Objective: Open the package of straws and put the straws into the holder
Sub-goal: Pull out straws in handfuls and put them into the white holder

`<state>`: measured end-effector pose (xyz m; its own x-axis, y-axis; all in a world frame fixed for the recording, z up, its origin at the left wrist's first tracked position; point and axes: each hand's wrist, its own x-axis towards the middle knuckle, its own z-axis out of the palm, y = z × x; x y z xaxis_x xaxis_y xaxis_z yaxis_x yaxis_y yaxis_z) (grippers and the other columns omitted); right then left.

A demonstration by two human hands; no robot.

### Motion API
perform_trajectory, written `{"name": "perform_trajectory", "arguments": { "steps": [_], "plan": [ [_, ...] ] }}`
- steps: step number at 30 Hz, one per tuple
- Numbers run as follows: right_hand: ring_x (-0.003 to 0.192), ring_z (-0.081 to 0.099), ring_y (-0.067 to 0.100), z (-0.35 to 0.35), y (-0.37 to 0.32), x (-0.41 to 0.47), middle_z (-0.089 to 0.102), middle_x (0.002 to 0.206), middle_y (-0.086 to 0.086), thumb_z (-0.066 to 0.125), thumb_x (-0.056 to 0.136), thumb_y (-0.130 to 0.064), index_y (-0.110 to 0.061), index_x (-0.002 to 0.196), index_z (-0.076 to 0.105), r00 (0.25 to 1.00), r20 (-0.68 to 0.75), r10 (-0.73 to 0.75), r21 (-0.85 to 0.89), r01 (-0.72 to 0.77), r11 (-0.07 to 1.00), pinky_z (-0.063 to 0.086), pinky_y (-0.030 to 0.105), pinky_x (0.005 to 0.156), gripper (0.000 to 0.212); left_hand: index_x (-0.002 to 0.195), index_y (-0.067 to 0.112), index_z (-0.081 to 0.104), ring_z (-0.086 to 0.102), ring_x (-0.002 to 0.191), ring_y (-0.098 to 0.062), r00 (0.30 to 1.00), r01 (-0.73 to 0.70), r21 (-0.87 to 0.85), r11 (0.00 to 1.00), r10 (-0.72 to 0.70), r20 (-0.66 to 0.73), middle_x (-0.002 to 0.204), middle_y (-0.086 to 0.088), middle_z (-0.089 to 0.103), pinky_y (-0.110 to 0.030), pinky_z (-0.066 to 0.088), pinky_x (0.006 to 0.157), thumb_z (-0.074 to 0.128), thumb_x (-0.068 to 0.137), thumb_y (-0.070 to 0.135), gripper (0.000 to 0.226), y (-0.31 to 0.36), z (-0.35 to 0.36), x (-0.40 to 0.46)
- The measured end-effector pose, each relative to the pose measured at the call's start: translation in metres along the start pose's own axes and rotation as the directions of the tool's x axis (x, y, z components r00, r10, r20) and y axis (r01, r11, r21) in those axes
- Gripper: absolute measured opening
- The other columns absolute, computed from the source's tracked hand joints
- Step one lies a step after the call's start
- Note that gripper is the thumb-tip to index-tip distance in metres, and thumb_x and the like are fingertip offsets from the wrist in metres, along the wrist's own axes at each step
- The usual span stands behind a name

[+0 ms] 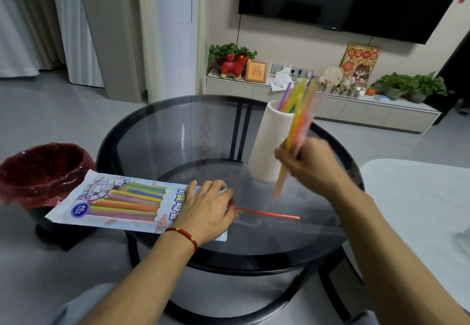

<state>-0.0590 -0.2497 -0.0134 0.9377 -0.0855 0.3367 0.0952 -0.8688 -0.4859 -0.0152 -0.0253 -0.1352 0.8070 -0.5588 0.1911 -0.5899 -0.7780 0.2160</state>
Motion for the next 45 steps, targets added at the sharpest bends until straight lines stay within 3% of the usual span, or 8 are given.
{"name": "perform_trajectory", "arguments": {
  "steps": [4,9,13,17,22,26,37,45],
  "plan": [
    [0.073,0.073,0.036,0.040,0.002,-0.007,0.076,0.087,0.025,0.057,0.107,-0.026,0.010,0.090,0.074,0.997,0.052,0.055,0.029,-0.056,0.998,0.061,0.054,0.076,0.043,0.100,0.030,0.050,0.044,0.121,-0.017,1.000,-0.001,-0.017,1.000,0.001,0.002,0.129,0.006,0.049,-0.055,0.019,0.116,0.034,0.094,0.043,0.022,-0.002,0.002,0.000],
    [0.059,0.064,0.010,0.040,0.009,-0.009,0.065,0.063,-0.009,0.058,0.107,-0.027,-0.002,0.086,0.078,0.998,-0.055,0.007,0.060,-0.004,0.998,0.060,0.040,0.070,0.038,0.099,0.030,0.051,0.045,0.117,-0.017,1.000,-0.013,-0.023,1.000,0.013,0.002,0.125,0.007,0.048,-0.054,0.020,0.114,0.034,0.094,0.043,0.022,-0.003,0.002,-0.001],
    [0.060,0.065,0.019,0.051,0.018,-0.019,0.072,0.071,0.011,0.055,0.108,-0.024,-0.002,0.091,0.075,0.998,0.050,0.028,0.029,-0.030,0.999,0.061,0.043,0.072,0.035,0.098,0.031,0.052,0.045,0.117,-0.016,1.000,-0.008,-0.054,0.999,0.009,0.009,0.122,0.009,0.047,-0.054,0.019,0.116,0.035,0.096,0.044,0.021,-0.001,0.000,-0.001],
    [0.051,0.066,0.013,0.043,0.023,-0.017,0.072,0.062,0.005,0.057,0.107,-0.026,-0.015,0.086,0.075,0.987,-0.134,0.088,0.248,-0.052,0.967,0.055,0.024,0.056,0.030,0.103,0.032,0.053,0.043,0.120,-0.015,1.000,-0.013,-0.087,0.996,0.014,0.009,0.124,0.009,0.046,-0.054,0.015,0.117,0.037,0.096,0.050,0.025,0.003,-0.001,-0.001],
    [0.052,0.067,0.021,-0.002,0.016,0.010,0.074,0.061,0.006,0.058,0.099,-0.032,-0.017,0.077,0.077,0.839,-0.467,0.279,0.618,0.084,0.782,0.056,0.028,0.051,0.033,0.117,0.031,0.052,0.040,0.125,-0.015,0.999,-0.048,-0.159,0.986,0.048,-0.006,0.130,0.007,0.044,-0.051,0.013,0.120,0.041,0.095,0.055,0.035,0.006,-0.005,0.001],
    [0.050,0.065,0.016,-0.041,0.011,0.034,0.071,0.056,0.001,0.059,0.098,-0.032,-0.020,0.066,0.078,0.742,-0.521,0.422,0.752,0.166,0.638,0.056,0.027,0.052,0.039,0.121,0.031,0.051,0.039,0.125,-0.016,0.998,-0.062,-0.171,0.983,0.058,-0.030,0.130,0.006,0.045,-0.049,0.019,0.117,0.042,0.095,0.054,0.036,0.006,-0.006,0.001],
    [0.053,0.074,0.024,-0.041,-0.010,0.096,0.074,0.055,0.007,0.066,0.093,-0.017,-0.008,0.077,0.074,0.925,-0.243,0.290,0.450,-0.158,0.879,0.068,0.047,0.067,0.020,0.126,0.034,0.050,0.033,0.133,-0.018,0.999,-0.053,-0.177,0.983,0.054,0.002,0.137,0.006,0.042,-0.052,0.013,0.120,0.035,0.087,0.069,0.054,0.004,-0.001,0.002],
    [0.051,0.068,0.017,-0.048,-0.033,0.106,0.075,0.081,0.013,0.075,0.093,-0.029,-0.002,0.104,0.077,0.930,-0.293,0.224,0.181,-0.176,0.968,0.057,0.027,0.047,0.030,0.127,0.032,0.052,0.031,0.134,-0.019,0.999,-0.037,-0.227,0.973,0.036,-0.011,0.135,0.004,0.043,-0.053,0.007,0.122,0.046,0.087,0.066,0.053,0.002,-0.004,0.005]
  ]
}}
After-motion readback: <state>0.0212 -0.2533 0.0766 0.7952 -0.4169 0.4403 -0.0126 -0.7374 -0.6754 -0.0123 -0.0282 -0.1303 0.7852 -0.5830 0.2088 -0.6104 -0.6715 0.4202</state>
